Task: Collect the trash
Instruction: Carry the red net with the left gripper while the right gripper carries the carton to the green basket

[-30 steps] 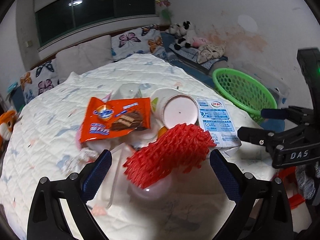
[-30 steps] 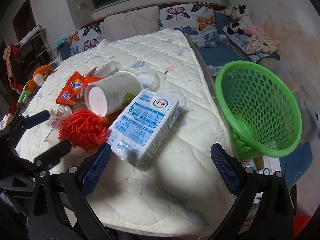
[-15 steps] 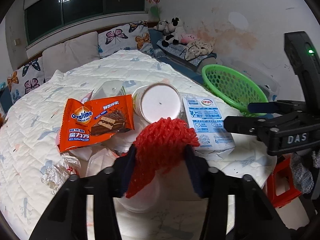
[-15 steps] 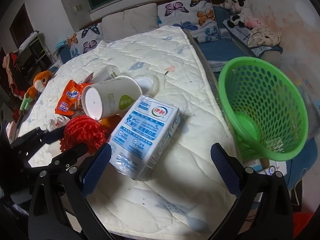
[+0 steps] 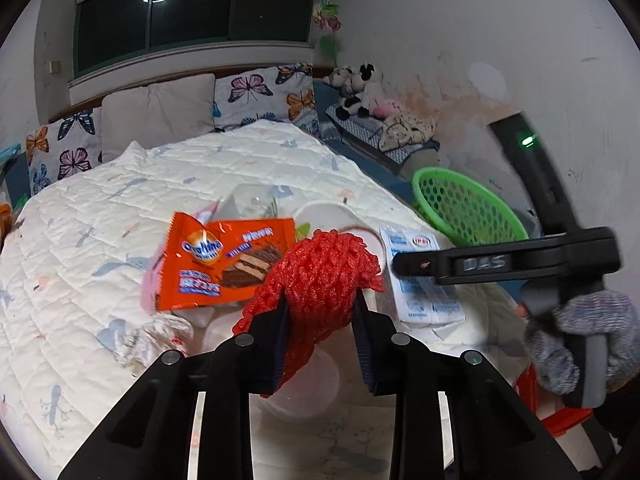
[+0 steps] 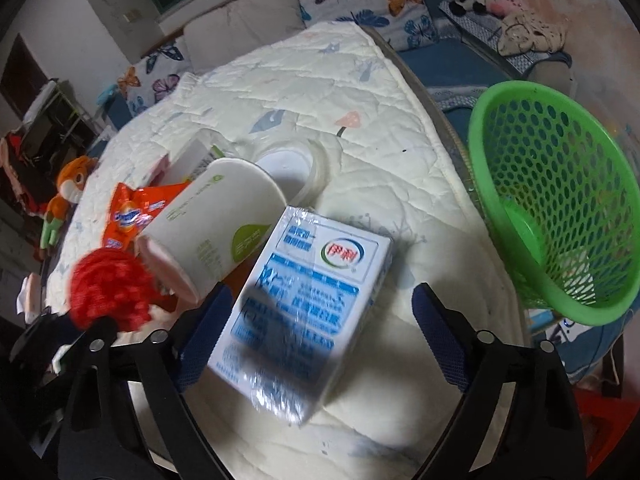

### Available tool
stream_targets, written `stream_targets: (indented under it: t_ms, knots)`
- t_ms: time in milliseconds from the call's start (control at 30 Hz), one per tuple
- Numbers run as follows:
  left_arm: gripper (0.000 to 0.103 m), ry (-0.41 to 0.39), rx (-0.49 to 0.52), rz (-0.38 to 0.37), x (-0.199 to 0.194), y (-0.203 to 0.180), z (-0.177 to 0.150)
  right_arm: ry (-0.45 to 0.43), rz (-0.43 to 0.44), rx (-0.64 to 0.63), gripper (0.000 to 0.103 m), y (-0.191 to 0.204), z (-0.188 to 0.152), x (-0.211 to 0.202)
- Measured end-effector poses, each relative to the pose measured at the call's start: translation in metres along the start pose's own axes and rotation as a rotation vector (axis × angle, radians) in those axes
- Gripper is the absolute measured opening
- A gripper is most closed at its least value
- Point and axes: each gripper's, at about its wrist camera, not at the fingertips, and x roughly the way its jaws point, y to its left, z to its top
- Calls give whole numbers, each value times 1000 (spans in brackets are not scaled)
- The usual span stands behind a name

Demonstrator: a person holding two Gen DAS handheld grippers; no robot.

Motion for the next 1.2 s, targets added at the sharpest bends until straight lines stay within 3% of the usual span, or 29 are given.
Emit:
stream_targets:
  t_ms: [167, 233, 367, 633, 933, 1200]
  knots:
    - [28, -18, -13, 7, -6, 7, 5, 43, -21, 17, 89, 3, 8, 15]
    - [28, -21, -20, 6, -8, 9, 7, 53, -32, 12, 83, 5, 10, 20]
    - [28, -33, -31, 4, -12, 12, 14, 67, -2, 39, 81, -3, 8, 19]
    - [28, -42, -21, -30, -12, -6, 34, -77, 46, 42, 78, -28, 6, -35]
    - [28, -35, 9, -121, 16, -60, 72, -253, -61, 96, 78, -111, 26, -87]
    - [28, 22, 46, -206, 68, -118, 102, -267, -180, 137, 78, -188, 27, -81]
